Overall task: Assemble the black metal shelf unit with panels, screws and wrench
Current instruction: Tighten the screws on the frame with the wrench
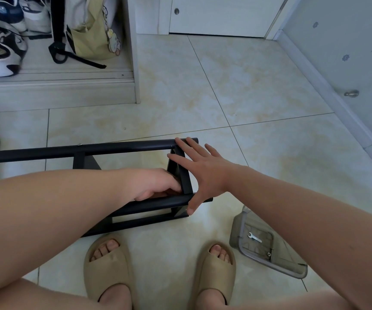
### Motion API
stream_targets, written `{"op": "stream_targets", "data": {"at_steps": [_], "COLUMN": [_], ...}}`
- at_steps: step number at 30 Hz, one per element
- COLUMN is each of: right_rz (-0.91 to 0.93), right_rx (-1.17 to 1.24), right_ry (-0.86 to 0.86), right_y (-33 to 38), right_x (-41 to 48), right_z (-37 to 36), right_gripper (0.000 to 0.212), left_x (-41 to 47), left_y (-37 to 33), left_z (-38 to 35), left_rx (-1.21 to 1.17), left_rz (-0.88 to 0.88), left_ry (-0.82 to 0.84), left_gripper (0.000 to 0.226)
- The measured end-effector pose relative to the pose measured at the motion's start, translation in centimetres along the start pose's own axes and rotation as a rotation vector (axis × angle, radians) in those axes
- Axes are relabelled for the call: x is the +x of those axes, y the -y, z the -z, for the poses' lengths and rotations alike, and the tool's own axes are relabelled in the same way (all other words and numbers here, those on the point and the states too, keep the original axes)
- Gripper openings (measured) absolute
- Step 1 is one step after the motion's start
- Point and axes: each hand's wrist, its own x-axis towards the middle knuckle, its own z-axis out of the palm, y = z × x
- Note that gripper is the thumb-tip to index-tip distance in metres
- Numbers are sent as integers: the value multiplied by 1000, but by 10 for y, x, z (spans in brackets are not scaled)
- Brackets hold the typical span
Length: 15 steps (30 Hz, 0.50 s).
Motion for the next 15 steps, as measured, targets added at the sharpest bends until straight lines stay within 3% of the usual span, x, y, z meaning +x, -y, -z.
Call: {"op": "stream_targets", "data": {"at_steps": [11, 15], "right_rz": [-1, 0], "right_rx": [-14, -13], "right_ry": [2, 5], "right_y": [1, 1], "right_x": [-1, 0], "right_z": [-1, 0], "right_gripper": [145, 146], "left_x": [-3, -1], "left_y": [0, 0], "left_z": [-3, 0], "left_rx": [62, -33], "left_rz": [6, -15], "left_ry": [1, 10], "left_gripper": [13, 19]}}
